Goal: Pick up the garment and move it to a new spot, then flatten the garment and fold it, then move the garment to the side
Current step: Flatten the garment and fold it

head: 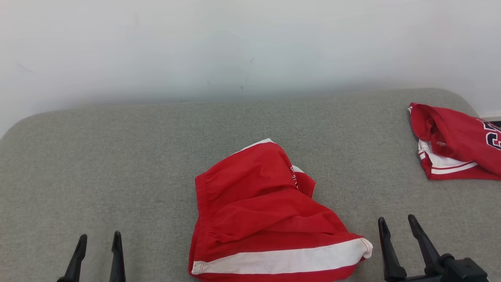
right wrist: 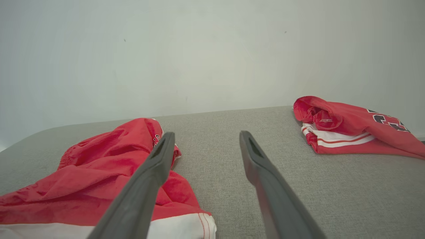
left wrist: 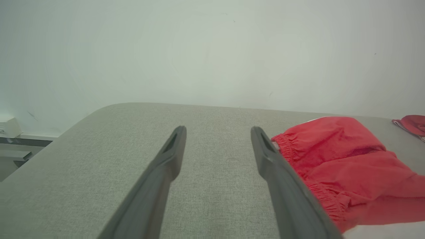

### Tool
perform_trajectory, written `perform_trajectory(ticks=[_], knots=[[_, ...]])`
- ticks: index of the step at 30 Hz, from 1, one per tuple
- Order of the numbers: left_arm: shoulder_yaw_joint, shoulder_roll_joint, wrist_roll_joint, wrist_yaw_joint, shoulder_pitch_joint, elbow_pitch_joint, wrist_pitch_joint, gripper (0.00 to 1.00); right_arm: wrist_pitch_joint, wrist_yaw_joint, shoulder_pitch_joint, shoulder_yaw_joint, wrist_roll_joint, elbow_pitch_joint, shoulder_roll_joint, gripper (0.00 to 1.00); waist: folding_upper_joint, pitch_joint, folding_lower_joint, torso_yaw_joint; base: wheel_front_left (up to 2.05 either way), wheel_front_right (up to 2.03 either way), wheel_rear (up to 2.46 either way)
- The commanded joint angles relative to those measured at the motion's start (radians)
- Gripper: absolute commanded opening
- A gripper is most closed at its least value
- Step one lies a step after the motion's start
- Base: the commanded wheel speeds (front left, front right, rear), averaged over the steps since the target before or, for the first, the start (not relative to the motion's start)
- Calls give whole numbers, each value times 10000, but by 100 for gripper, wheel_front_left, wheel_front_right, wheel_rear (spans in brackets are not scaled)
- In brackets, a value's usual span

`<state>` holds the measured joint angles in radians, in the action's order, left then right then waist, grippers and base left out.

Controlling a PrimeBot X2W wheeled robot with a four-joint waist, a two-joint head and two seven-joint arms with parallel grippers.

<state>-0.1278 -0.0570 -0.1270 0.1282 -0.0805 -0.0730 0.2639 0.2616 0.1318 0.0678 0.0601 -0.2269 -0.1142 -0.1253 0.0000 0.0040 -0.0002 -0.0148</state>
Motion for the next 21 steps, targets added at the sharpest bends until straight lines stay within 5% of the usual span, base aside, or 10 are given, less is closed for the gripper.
perform_trajectory(ticks=[1, 14, 21], knots=[[-96, -20, 18, -46, -187, 46, 1, 100, 43, -26, 141, 24, 32, -33, -2, 100, 0, -47, 2, 50, 0, 0, 0], [142, -27, -119, 17, -257, -70, 1, 100, 40, -26, 40, 430, -120, -504, -324, 100, 0, -39, 2, 79, 0, 0, 0], [2409, -787, -514, 5, 32, -686, 1, 100, -17, -26, -426, 1491, -752, -1587, -1309, 100, 0, 232, 2, 62, 0, 0, 0]])
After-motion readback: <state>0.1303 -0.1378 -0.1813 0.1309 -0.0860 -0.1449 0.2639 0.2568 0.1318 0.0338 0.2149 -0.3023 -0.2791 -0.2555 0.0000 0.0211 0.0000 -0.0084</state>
